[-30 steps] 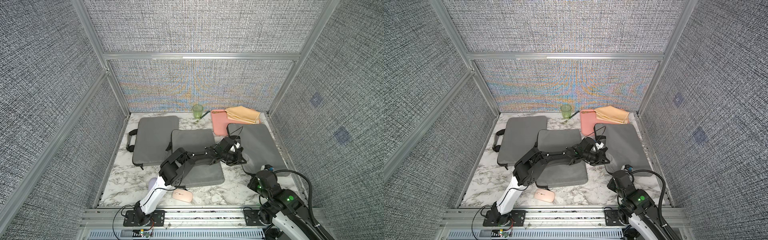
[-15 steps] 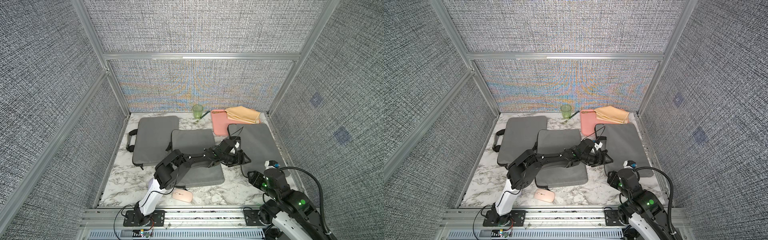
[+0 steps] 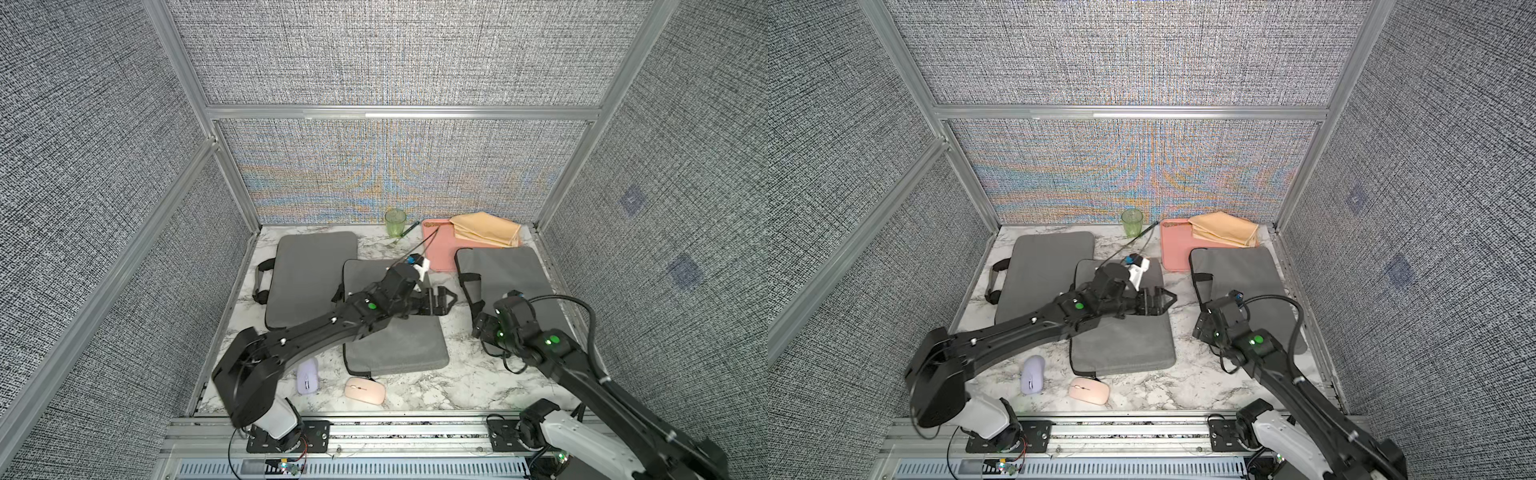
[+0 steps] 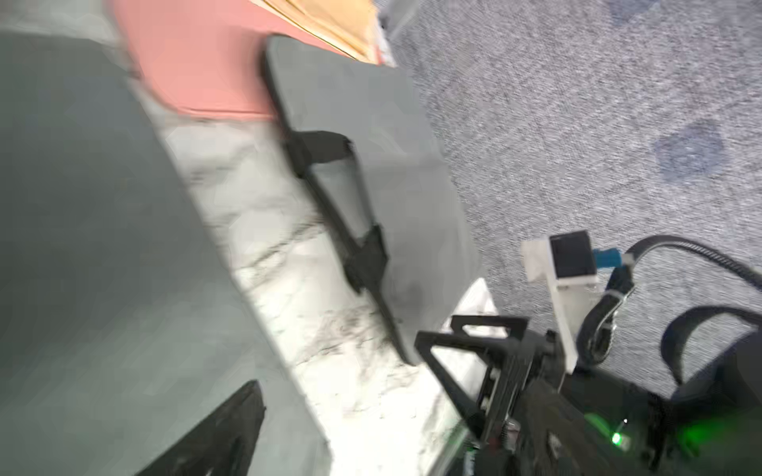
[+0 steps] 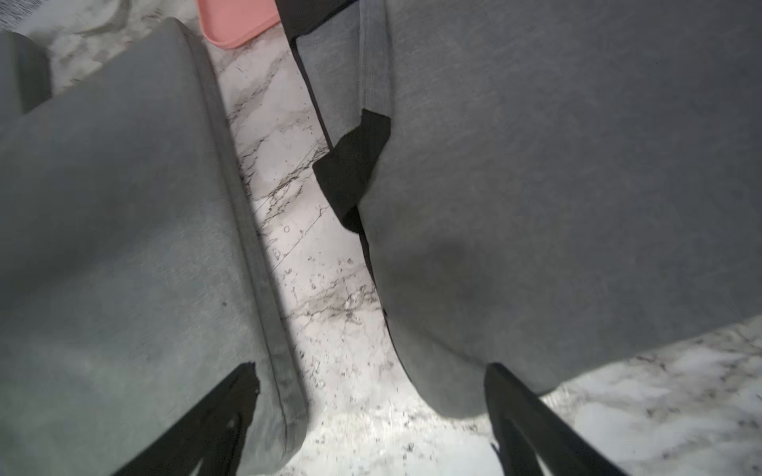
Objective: Put the mouse into the laptop bag
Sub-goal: Adjust the zippered laptop bag at the center of the board.
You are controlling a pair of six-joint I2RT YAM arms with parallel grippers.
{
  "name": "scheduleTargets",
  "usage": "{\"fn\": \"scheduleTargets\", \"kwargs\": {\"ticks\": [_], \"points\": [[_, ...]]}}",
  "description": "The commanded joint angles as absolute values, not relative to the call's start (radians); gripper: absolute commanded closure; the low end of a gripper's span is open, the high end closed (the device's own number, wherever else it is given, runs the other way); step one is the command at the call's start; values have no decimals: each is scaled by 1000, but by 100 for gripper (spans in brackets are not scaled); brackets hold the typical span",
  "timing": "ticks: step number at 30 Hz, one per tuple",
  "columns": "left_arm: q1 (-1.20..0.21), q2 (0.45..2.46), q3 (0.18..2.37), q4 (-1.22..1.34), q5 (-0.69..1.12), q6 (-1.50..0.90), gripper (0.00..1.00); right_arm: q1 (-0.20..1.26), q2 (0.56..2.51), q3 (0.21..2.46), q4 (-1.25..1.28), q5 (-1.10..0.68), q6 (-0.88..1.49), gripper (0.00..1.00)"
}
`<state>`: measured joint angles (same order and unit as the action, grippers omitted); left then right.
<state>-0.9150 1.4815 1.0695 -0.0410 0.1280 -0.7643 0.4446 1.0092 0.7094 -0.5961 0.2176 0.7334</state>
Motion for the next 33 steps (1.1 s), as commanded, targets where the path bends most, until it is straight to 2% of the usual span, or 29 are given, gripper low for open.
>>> {"fn": "scheduleTargets", "kwargs": {"ticks": [1, 6, 9, 11, 13, 14, 17, 18, 26, 33], "points": [[-885, 1367, 942, -121, -104, -670, 1, 408, 1190, 799, -536, 312, 666, 2], [-810, 1278, 803, -171, -159, -671, 1, 387, 1464, 963, -612, 299, 587, 1], [-796, 1279, 774, -193, -182, -723, 1, 406, 1532, 986, -642, 327, 586, 2], [-796, 1277, 769, -219, -192, -749, 1, 409, 1557, 980, -654, 338, 596, 10], [-796, 1268, 764, -245, -205, -758, 1, 410, 1568, 966, -662, 340, 600, 25], [-796, 1257, 766, -270, -217, -761, 1, 409, 1567, 953, -670, 348, 606, 37], [-796, 1205, 749, -323, -252, -785, 1, 409, 1521, 905, -682, 352, 634, 89], [-796, 1182, 733, -324, -259, -790, 1, 411, 1499, 889, -693, 352, 647, 99], [-795, 982, 607, -307, -280, -801, 1, 556, 1238, 823, -933, 401, 821, 100], [-795, 879, 550, -318, -272, -802, 1, 699, 1302, 754, -889, 383, 931, 100]]}}
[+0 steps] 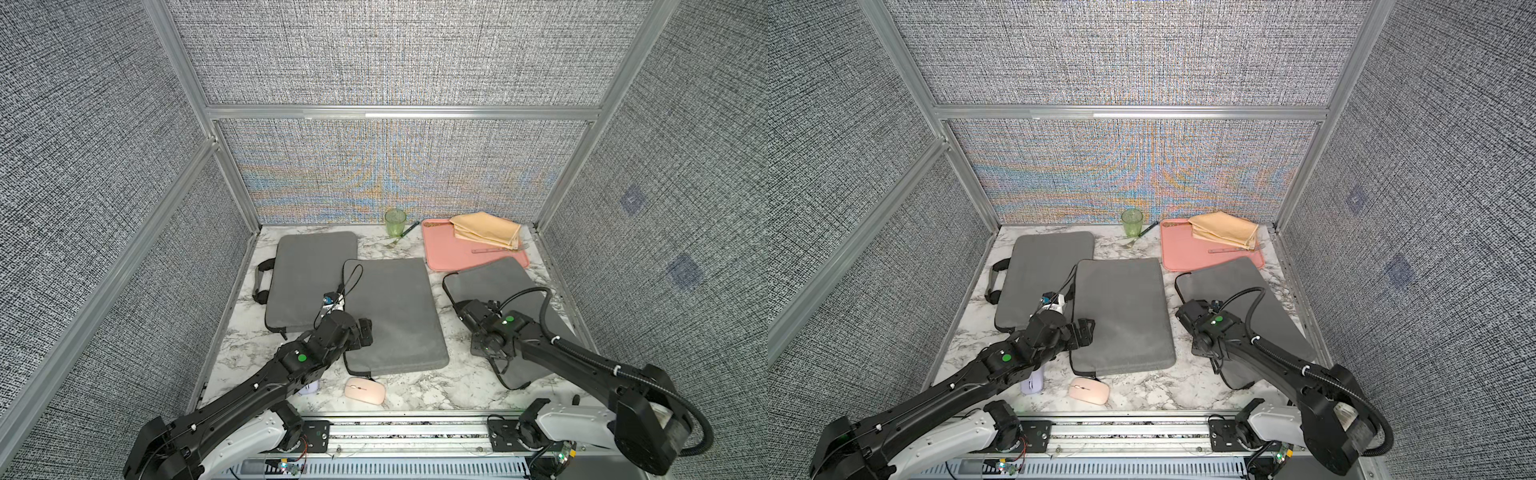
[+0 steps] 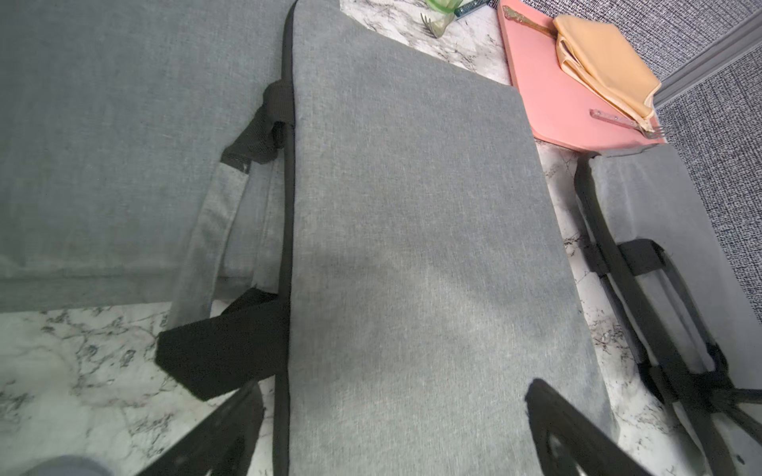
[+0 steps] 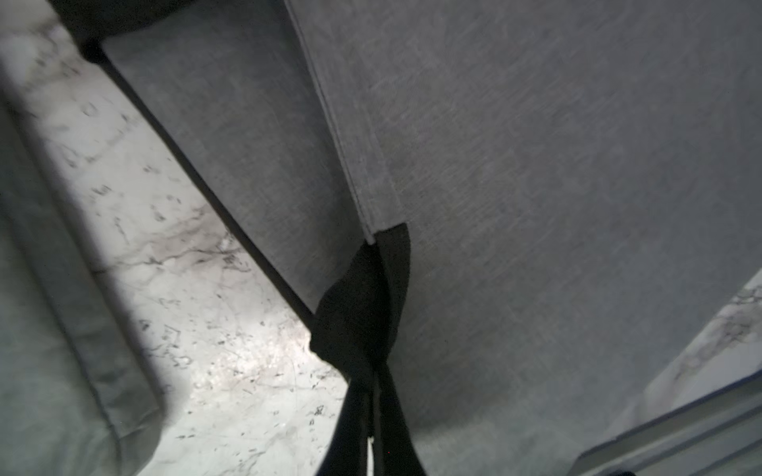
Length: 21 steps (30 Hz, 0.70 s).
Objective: Put the mouse into the laptop bag
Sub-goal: Adjust the zippered laptop bag at the center of the board.
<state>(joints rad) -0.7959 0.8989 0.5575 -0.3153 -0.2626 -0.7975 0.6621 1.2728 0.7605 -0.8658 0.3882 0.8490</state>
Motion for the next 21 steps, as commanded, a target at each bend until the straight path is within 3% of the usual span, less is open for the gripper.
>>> {"fn": "scheduleTargets", "kwargs": {"ticks": [1, 3, 8, 17, 21], "points": [[-795, 869, 545, -322, -270, -802, 1, 723, 1317, 760, -887, 396, 947, 99], [-795, 855, 543, -332, -274, -802, 1, 747, 1334, 794, -884, 422, 949, 76], [-795, 852, 542, -330, -304, -805, 1, 741, 1385, 979, -814, 469, 797, 42], [-787, 1011, 622, -304, -325, -802, 1, 573, 1811, 1457, -849, 520, 608, 8], [-763, 1085, 653, -284, -343, -805, 1, 510, 1966, 1578, -879, 541, 580, 7]]}}
